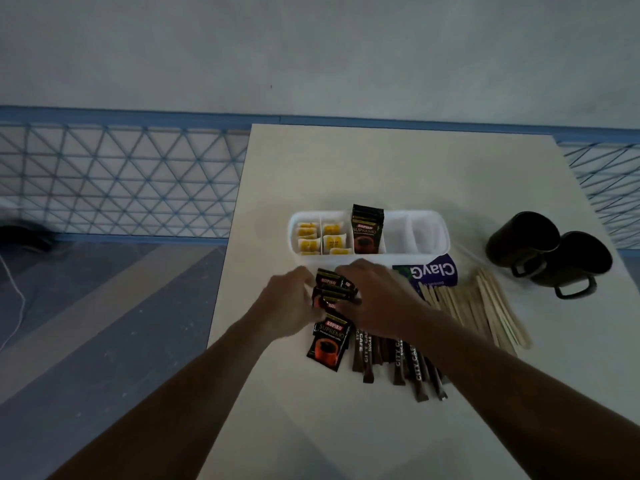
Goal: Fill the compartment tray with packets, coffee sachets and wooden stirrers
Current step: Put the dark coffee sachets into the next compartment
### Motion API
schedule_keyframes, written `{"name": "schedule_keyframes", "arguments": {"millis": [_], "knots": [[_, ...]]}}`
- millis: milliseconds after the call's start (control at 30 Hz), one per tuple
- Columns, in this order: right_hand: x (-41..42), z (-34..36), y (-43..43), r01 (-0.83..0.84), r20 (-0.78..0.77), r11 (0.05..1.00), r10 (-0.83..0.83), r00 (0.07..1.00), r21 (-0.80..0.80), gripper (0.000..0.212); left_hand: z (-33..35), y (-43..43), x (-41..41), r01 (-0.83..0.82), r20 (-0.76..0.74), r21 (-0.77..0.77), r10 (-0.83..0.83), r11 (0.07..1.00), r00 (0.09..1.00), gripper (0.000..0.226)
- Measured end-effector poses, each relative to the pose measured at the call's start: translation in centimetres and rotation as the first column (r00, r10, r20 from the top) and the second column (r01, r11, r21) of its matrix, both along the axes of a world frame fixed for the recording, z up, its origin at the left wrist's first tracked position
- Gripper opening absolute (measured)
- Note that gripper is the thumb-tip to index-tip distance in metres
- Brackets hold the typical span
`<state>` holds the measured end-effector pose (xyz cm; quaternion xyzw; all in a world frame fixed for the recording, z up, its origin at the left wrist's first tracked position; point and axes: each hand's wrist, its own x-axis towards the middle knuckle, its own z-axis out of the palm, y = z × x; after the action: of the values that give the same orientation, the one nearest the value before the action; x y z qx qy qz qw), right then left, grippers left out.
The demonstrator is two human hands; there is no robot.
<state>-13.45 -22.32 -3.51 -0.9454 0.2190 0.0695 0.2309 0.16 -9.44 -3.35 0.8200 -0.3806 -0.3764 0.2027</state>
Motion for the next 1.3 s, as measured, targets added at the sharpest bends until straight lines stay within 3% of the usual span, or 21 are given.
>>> {"name": "schedule_keyframes", "arguments": {"millis": [100, 200, 433, 667, 800, 933, 1033, 1133, 1300], "knots": [[-0.7, -1.6, 1.4, 0.012, -0.117, 0.999, -0.016, 0.993, -0.036, 0.09, -1.4, 1.5, -1.6, 0.034, 0.001, 0.164, -0.034, 0.986, 0.999, 0.071], [-1.0, -2.6, 2.2, 0.042, -0.113, 0.998, -0.047, 0.993, -0.045, 0.097, -2.6, 2.3, -2.9, -0.007, 0.009, 0.156, 0.006, 0.988, 1.0, 0.073], [-1.0, -3.3, 3.5, 0.069, -0.092, 0.997, -0.071, 0.993, -0.017, 0.082, -3.4, 2.7, -4.2, -0.082, 0.089, 0.032, 0.079, 0.996, 0.993, 0.063], [-1.0, -3.6, 3.9, 0.082, -0.087, 0.99, -0.073, 0.994, 0.113, 0.07, -3.9, 2.9, -4.3, -0.128, 0.076, 0.011, 0.127, 0.992, 0.989, 0.062], [-0.7, -3.4, 3.4, 0.101, -0.048, 0.969, -0.093, 0.995, 0.227, 0.048, -4.0, 2.8, -4.0, -0.119, 0.078, 0.041, 0.115, 0.992, 0.99, 0.054], [-0.5, -3.2, 2.6, 0.149, -0.104, 0.942, -0.123, 0.987, 0.301, 0.026, -3.5, 2.6, -3.6, -0.057, 0.07, 0.058, 0.053, 0.997, 0.996, 0.041], [-0.3, -2.1, 1.6, 0.141, -0.095, 0.938, -0.117, 0.989, 0.318, 0.02, -2.2, 2.0, -2.9, -0.016, 0.073, 0.019, 0.015, 1.0, 0.997, 0.037], [0.2, -0.2, 0.1, 0.127, -0.052, 0.926, -0.116, 0.992, 0.356, 0.022, 0.0, 0.9, -2.0, -0.017, -0.005, -0.019, 0.017, 1.0, 1.0, 0.04], [1.0, 2.4, -2.6, 0.171, 0.108, 0.901, -0.231, 0.967, 0.399, 0.018, 2.0, -1.4, -1.3, -0.175, -0.368, -0.068, 0.138, 0.982, 0.92, 0.03]]}}
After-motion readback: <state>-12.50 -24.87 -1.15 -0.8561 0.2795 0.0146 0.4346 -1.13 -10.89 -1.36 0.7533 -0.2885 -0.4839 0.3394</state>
